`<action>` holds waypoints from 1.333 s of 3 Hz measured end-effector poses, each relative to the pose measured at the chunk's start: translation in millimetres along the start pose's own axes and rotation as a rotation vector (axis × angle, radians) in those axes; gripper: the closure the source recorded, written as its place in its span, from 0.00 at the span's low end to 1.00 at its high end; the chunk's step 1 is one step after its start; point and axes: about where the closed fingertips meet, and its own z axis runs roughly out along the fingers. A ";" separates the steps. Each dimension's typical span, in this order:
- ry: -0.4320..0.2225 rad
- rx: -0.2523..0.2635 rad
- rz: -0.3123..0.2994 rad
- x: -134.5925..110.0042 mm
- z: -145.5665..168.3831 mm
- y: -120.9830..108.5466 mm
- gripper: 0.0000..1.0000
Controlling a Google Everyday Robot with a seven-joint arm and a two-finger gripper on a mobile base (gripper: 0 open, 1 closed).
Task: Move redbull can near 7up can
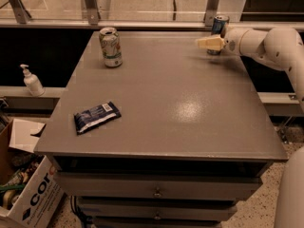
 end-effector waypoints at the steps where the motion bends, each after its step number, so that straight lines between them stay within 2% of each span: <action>1: -0.019 0.005 0.004 -0.7 3.6 -5.1 0.42; 2: -0.041 -0.002 0.015 -5.8 2.2 -6.7 0.64; 3: -0.069 -0.040 0.029 -17.7 -1.9 1.5 0.88; 4: -0.098 -0.113 0.045 -33.8 -8.3 22.4 1.00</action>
Offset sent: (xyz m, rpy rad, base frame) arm 0.0053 -0.0134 0.0165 0.0629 -0.0445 -0.0004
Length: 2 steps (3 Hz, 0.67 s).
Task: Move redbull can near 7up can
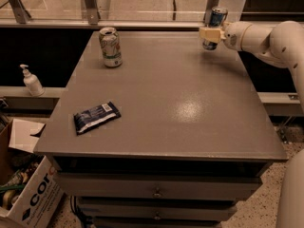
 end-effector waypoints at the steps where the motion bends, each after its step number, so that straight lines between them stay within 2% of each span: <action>1: -0.024 -0.112 0.006 -16.0 -1.6 41.0 1.00; 2: -0.036 -0.236 0.009 -25.8 -1.0 94.3 1.00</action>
Offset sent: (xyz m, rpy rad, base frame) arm -0.1000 0.1079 0.0407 0.0773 -0.0094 0.3514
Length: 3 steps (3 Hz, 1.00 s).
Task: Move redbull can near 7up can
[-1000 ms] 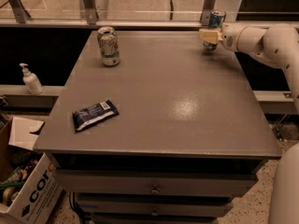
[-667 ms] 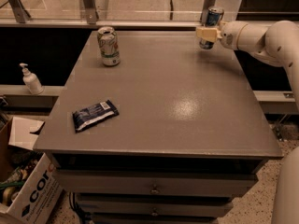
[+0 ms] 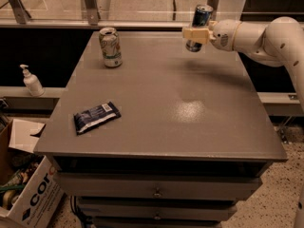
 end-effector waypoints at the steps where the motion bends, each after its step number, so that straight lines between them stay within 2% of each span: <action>1: 0.000 0.000 0.000 0.0 0.1 0.1 1.00; 2: 0.001 -0.069 -0.065 -1.1 12.7 29.2 1.00; 3: 0.018 -0.161 -0.169 -2.1 29.8 75.3 1.00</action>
Offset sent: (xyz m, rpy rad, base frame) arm -0.0501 0.0742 0.0025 -0.1039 -0.1468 0.2140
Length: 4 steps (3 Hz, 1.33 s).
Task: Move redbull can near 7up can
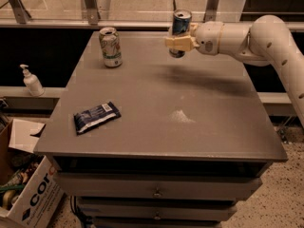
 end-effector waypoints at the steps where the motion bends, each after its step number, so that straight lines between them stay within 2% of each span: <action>1: 0.035 -0.048 -0.094 -2.9 23.4 29.4 1.00; 2: 0.080 -0.065 -0.142 0.1 46.3 42.1 1.00; 3: 0.130 -0.056 -0.142 9.3 72.6 36.6 1.00; 4: 0.150 -0.042 -0.096 16.8 94.4 27.8 1.00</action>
Offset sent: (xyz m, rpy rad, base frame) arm -0.0086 0.0907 -0.0225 -0.2341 -0.0822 0.0725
